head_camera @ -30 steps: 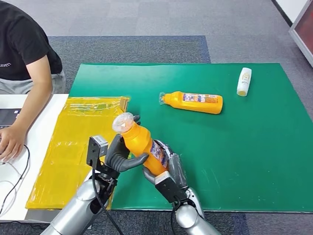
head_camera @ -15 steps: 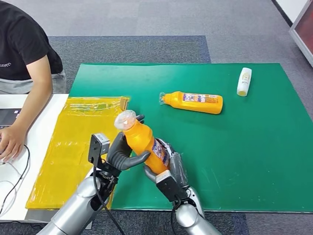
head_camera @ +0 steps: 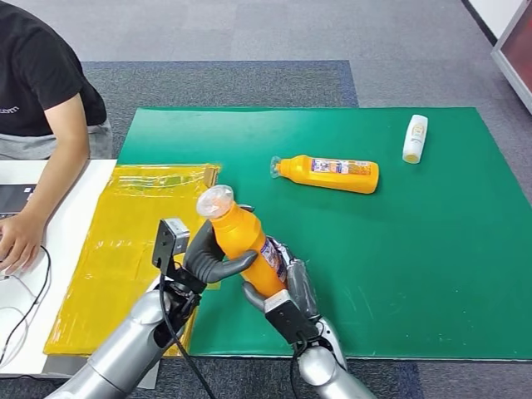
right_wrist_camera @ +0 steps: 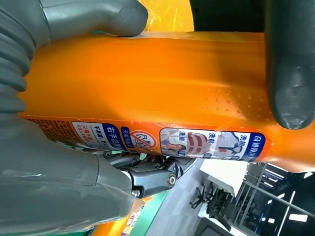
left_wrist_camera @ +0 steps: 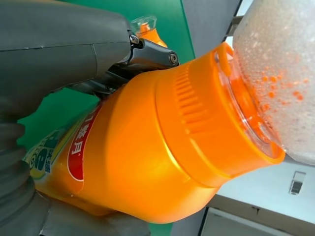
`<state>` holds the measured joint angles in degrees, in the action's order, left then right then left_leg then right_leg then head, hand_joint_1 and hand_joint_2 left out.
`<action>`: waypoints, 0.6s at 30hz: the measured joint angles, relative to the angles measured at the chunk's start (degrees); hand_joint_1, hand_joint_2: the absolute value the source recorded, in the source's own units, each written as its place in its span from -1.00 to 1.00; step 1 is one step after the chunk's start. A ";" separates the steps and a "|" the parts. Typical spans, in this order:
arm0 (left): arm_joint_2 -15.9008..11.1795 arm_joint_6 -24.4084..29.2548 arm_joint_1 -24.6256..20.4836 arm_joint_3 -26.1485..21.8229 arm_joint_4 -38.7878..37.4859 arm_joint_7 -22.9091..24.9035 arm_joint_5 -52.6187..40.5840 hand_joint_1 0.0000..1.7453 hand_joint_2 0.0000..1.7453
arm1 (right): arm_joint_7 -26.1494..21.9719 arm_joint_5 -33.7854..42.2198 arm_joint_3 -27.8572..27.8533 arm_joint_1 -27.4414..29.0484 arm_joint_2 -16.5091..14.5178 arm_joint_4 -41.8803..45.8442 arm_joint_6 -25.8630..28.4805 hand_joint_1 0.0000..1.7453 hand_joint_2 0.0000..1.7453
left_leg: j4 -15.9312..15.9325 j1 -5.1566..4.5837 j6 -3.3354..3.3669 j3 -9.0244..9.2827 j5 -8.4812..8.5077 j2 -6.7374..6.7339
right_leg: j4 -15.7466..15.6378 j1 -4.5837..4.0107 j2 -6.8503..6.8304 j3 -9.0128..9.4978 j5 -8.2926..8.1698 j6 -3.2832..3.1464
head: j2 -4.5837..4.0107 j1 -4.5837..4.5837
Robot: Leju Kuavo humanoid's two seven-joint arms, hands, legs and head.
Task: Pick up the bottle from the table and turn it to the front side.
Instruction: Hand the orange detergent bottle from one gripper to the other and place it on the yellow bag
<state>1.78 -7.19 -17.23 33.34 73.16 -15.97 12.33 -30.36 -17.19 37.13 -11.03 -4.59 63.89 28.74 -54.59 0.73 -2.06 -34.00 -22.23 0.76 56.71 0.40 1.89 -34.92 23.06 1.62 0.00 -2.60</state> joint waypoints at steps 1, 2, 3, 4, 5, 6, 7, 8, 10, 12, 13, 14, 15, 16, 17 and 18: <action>-0.08 -0.07 -0.15 0.02 -0.06 -0.13 -0.18 1.00 1.00 | -0.05 0.06 -0.01 0.01 0.00 0.00 -0.01 1.00 1.00 | 0.00 0.00 0.00 0.00 0.00 0.00 | 0.00 0.00 0.00 0.00 0.00 0.00 | 0.00 0.00; -0.15 -0.12 -0.25 0.05 -0.10 -0.26 -0.39 1.00 1.00 | -0.10 0.11 -0.01 0.01 0.00 0.00 -0.01 1.00 1.00 | 0.00 0.00 0.00 0.00 0.00 0.00 | 0.00 0.00 0.00 0.00 0.00 0.00 | 0.00 0.00; -0.22 -0.17 -0.31 0.07 -0.12 -0.38 -0.59 1.00 1.00 | -0.16 0.16 0.00 0.02 0.00 0.01 -0.02 1.00 1.00 | 0.00 0.00 0.00 0.00 0.00 0.00 | 0.00 0.00 0.00 0.00 0.00 0.00 | 0.00 0.00; -0.28 -0.22 -0.35 0.08 -0.12 -0.45 -0.72 1.00 1.00 | -0.21 0.19 0.00 0.05 0.00 0.04 -0.02 1.00 1.00 | 0.00 0.00 0.00 0.00 0.00 0.00 | 0.00 0.00 0.00 0.00 0.00 0.01 | 0.00 0.00; -0.33 -0.26 -0.37 0.08 -0.12 -0.50 -0.80 1.00 1.00 | -0.23 0.20 0.00 0.11 0.01 0.10 0.00 1.00 1.00 | -0.01 0.00 0.00 0.00 0.00 0.00 | 0.00 0.00 0.00 0.00 0.00 0.01 | 0.00 0.00; -0.38 -0.30 -0.38 0.07 -0.12 -0.53 -0.84 1.00 1.00 | -0.25 0.21 -0.01 0.18 0.02 0.18 0.03 0.88 1.00 | -0.01 0.00 0.00 0.00 0.00 0.00 | 0.00 0.00 0.00 0.00 0.00 0.01 | 0.00 -0.01; -0.41 -0.32 -0.38 0.06 -0.12 -0.54 -0.84 1.00 1.00 | -0.26 0.22 -0.01 0.25 0.03 0.28 0.07 0.77 1.00 | -0.01 0.00 0.00 0.00 0.00 0.00 | 0.00 0.00 0.00 0.00 0.00 0.01 | 0.00 -0.01; -0.44 -0.31 -0.38 0.05 -0.12 -0.52 -0.84 1.00 1.00 | -0.25 0.23 -0.02 0.30 0.06 0.38 0.13 0.28 1.00 | -0.01 0.00 0.00 0.00 0.00 0.00 | 0.00 0.00 0.00 0.00 0.00 0.01 | 0.00 -0.01; -0.55 -0.19 -0.39 0.02 -0.11 -0.44 -0.93 1.00 1.00 | -0.19 0.28 -0.02 0.35 0.13 0.49 0.20 -0.60 1.00 | -0.01 0.00 0.00 0.00 0.00 0.00 | 0.00 0.00 0.00 -0.01 0.00 0.01 | 0.00 -0.01; -0.83 0.28 -0.41 -0.07 -0.11 -0.38 -1.72 1.00 1.00 | -0.17 0.39 -0.01 0.45 0.17 0.60 0.23 -1.00 1.00 | -0.01 0.00 0.00 0.00 0.00 0.00 | 0.00 0.00 0.01 0.00 -0.01 0.00 | 0.00 0.00; -1.08 0.64 -0.42 -0.17 -0.11 -0.37 -2.42 1.00 1.00 | -0.19 0.45 0.00 0.50 0.17 0.73 0.23 -1.00 1.00 | -0.01 0.00 -0.01 0.01 0.00 -0.01 | 0.00 0.00 0.01 -0.01 -0.01 0.00 | 0.00 -0.01; -1.45 1.02 -0.43 -0.35 -0.11 -0.34 -3.20 1.00 1.00 | -0.23 0.50 0.01 0.53 0.17 0.88 0.22 -1.00 1.00 | -0.01 0.00 -0.01 0.01 0.01 -0.01 | 0.00 0.00 0.02 -0.01 -0.02 -0.01 | 0.00 -0.01; -1.87 1.38 -0.43 -0.60 -0.12 -0.30 -3.98 1.00 1.00 | -0.26 0.55 0.02 0.55 0.17 1.01 0.21 -1.00 1.00 | -0.01 0.00 -0.02 0.02 0.01 -0.02 | 0.00 -0.01 0.02 -0.02 -0.02 -0.02 | 0.00 -0.01; -2.33 1.70 -0.44 -0.90 -0.12 -0.22 -4.68 1.00 1.00 | -0.27 0.63 0.02 0.56 0.17 1.09 0.21 -1.00 1.00 | -0.01 0.00 -0.02 0.02 0.02 -0.02 | 0.00 -0.01 0.02 -0.03 -0.02 -0.02 | 0.00 -0.01; -2.82 2.03 -0.48 -1.21 -0.11 -0.08 -5.45 1.00 1.00 | -0.28 0.74 0.01 0.58 0.17 1.12 0.20 -1.00 1.00 | 0.00 0.00 -0.02 0.02 0.03 -0.02 | 0.01 -0.01 0.01 -0.03 -0.02 -0.02 | 0.00 -0.01; -3.28 2.31 -0.54 -1.49 -0.09 0.10 -6.27 1.00 1.00 | -0.28 0.90 0.01 0.63 0.17 1.16 0.18 -1.00 1.00 | 0.00 0.01 -0.02 0.02 0.03 -0.01 | 0.01 -0.02 0.01 -0.04 -0.02 -0.02 | 0.00 0.00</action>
<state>-1.51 -4.88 -17.77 31.85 73.07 -15.86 6.06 -30.64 -16.29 37.13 -10.40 -4.42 65.05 28.92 -54.59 0.74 -2.08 -33.98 -22.19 0.75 56.72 0.38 1.90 -34.95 23.03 1.60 0.00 -2.60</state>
